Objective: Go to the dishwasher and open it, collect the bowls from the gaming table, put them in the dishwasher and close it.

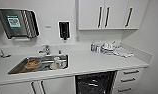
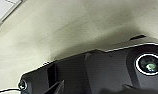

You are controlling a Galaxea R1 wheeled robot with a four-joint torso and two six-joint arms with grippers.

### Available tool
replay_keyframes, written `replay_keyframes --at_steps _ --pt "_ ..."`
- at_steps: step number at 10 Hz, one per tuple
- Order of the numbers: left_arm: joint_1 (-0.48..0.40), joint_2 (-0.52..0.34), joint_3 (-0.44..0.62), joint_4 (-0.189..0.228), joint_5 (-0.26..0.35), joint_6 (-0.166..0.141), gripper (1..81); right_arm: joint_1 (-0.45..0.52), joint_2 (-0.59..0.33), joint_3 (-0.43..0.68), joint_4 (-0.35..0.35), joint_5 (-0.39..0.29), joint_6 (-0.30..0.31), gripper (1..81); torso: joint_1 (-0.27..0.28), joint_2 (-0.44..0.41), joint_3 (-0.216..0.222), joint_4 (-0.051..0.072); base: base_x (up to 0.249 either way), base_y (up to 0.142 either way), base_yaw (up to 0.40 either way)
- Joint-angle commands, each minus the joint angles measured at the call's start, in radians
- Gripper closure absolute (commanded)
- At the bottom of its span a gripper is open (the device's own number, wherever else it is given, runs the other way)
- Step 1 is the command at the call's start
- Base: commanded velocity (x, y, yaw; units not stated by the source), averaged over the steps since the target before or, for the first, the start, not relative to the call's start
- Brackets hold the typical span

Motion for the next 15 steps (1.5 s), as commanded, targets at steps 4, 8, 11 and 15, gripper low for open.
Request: replay_keyframes --at_steps 4,8,11,15 --pt "0.034 0.18 -0.238 -0.02 0.083 -0.017 1.0 0.001 0.159 -0.26 -0.007 -0.015 -0.111 1.0 0.0 0.0 0.0 0.0 0.0 0.0 0.0" --pt "0.044 0.297 -0.385 -0.022 0.082 -0.017 1.0 -0.01 0.216 -0.346 -0.024 -0.017 -0.115 1.0 0.0 0.0 0.0 0.0 0.0 0.0 0.0" --pt "0.046 0.364 -0.502 -0.022 0.082 -0.016 1.0 -0.018 0.225 -0.355 -0.022 -0.017 -0.111 1.0 0.0 0.0 0.0 0.0 0.0 0.0 0.0" --pt "0.046 0.384 -0.511 -0.012 0.083 -0.017 1.0 -0.024 0.225 -0.358 -0.021 -0.017 -0.108 1.0 -0.083 0.128 0.001 0.0 0.0 0.0 0.0"
